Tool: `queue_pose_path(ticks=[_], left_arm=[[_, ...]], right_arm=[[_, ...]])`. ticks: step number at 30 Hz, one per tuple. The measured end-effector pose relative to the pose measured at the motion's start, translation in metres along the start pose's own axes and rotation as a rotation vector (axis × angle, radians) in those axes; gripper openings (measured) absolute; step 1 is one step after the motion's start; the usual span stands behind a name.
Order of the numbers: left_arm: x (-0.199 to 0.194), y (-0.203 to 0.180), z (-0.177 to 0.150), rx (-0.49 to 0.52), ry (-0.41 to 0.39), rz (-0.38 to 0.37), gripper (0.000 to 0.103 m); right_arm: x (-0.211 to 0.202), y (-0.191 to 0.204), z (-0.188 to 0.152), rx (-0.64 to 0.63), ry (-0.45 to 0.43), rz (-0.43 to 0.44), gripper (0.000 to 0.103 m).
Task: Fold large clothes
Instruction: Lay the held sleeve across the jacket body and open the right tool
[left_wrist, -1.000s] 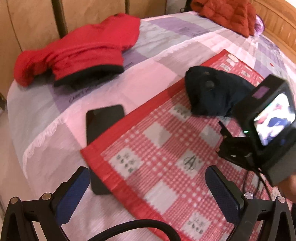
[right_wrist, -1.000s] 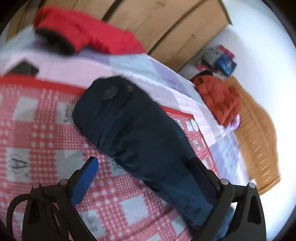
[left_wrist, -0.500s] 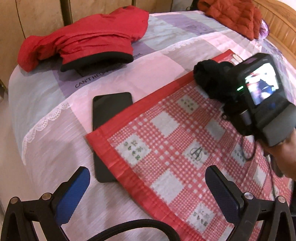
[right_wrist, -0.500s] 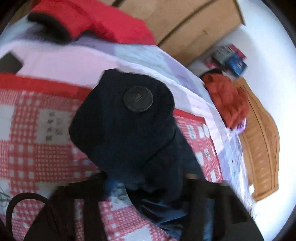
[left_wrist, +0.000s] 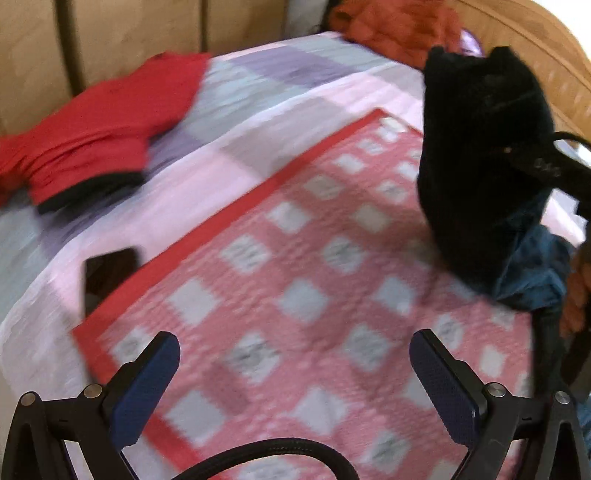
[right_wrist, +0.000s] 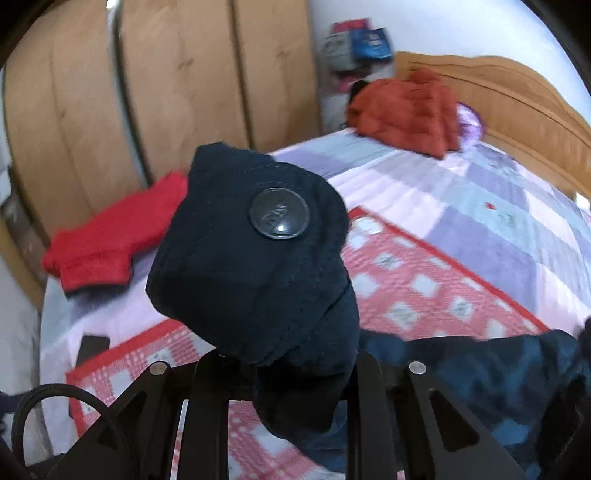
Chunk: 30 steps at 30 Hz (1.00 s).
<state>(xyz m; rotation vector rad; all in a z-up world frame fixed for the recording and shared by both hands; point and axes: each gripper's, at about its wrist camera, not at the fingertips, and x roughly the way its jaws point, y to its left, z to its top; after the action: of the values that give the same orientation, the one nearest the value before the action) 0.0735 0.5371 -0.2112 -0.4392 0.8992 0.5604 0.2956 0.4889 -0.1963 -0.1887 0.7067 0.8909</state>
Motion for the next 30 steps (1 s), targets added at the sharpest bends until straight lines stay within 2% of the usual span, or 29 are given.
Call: queue_pose_path(ticks=[5,10,18,27,30], left_arm=[[0.000,-0.078,0.015,0.084,-0.011,-0.063,0.103],[-0.003,-0.165,0.021,0.181,-0.021,-0.126,0.103],[-0.011,-0.294,0.004,0.326,-0.016,-0.199,0.103],[0.012,-0.410,-0.033,0.432,0.030,-0.225,0.103],[0.025,-0.443,-0.037,0.469,0.037,-0.225,0.103]], right_arm=[[-0.072,-0.079,0.004,0.085,-0.067,-0.082,0.023],[-0.141,-0.162,-0.007,0.161,-0.105,-0.166,0.023],[-0.239,-0.297,-0.050,0.318,-0.153,-0.286,0.023],[-0.330,-0.467,-0.159,0.595,-0.116,-0.435,0.023],[-0.345,-0.500,-0.196,0.645,-0.085,-0.451,0.023]])
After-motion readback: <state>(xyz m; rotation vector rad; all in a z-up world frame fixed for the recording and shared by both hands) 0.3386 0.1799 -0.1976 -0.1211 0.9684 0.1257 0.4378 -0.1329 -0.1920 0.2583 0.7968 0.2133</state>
